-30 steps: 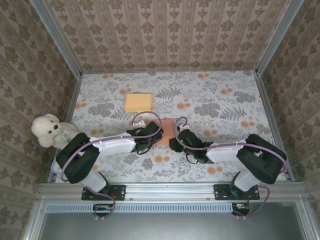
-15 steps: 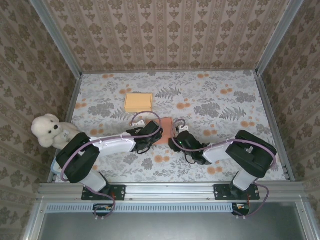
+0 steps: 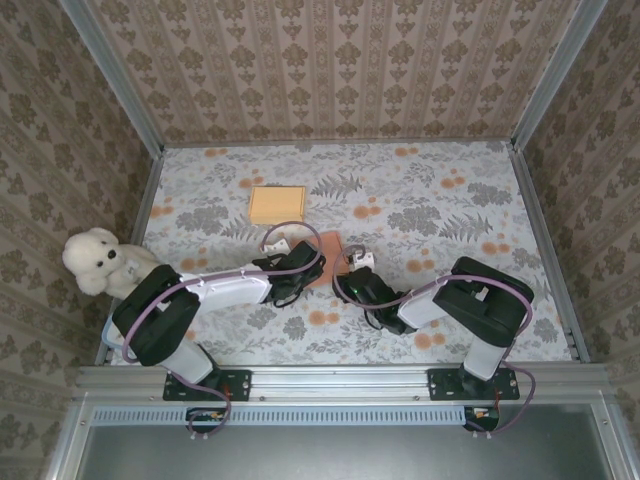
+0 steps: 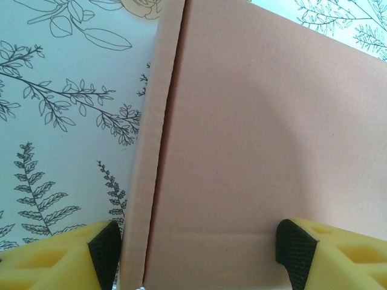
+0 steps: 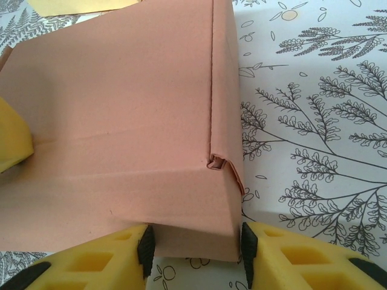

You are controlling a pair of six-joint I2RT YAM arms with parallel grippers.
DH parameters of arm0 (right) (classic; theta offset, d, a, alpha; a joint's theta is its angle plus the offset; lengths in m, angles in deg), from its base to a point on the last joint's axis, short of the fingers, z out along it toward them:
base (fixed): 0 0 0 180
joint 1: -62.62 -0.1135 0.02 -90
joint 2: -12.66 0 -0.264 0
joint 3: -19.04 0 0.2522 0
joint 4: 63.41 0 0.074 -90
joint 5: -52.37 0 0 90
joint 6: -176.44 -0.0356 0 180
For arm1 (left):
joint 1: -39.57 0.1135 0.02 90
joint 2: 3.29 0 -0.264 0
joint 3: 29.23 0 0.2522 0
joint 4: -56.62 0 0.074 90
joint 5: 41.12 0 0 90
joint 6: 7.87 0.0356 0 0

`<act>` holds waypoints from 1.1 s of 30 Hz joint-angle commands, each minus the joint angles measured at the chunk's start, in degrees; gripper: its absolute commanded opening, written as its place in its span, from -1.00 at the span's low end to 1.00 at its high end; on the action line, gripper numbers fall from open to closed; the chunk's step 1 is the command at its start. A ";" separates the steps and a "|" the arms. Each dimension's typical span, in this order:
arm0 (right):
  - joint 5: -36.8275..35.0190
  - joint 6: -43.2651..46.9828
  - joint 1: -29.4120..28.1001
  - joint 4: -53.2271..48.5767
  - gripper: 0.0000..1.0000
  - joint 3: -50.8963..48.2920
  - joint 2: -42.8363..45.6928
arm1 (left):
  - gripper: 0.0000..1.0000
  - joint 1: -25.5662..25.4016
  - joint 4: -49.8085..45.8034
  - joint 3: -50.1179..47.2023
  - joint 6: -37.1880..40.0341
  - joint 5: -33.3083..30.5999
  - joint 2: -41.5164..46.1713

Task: Fold the paper box

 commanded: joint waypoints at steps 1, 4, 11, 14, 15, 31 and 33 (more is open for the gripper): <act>0.60 -0.60 0.51 -9.77 -0.06 0.41 0.37 | 0.46 0.53 -12.16 -3.76 2.23 3.08 -4.24; 1.15 -0.39 0.56 -16.75 -0.06 1.57 3.93 | 0.46 0.57 -12.50 -3.58 2.26 2.88 -3.97; 3.90 -3.45 0.55 -22.61 -0.13 0.35 12.29 | 0.45 0.73 -12.80 -3.35 1.63 2.70 -4.15; 7.93 -4.32 0.50 -21.44 -0.31 0.85 13.17 | 0.45 0.79 -12.69 -3.30 1.52 2.66 -4.27; 9.16 -4.58 0.47 -20.53 -0.34 1.18 12.77 | 0.45 0.76 -12.69 -3.21 1.47 2.74 -4.33; 10.03 0.70 1.95 -0.47 -0.55 9.43 -5.03 | 0.43 -1.38 -11.98 -1.08 2.22 4.18 -5.25; 10.80 -0.44 1.92 1.84 -0.55 8.51 -4.79 | 0.44 -1.87 -12.55 -0.44 2.23 4.20 -4.73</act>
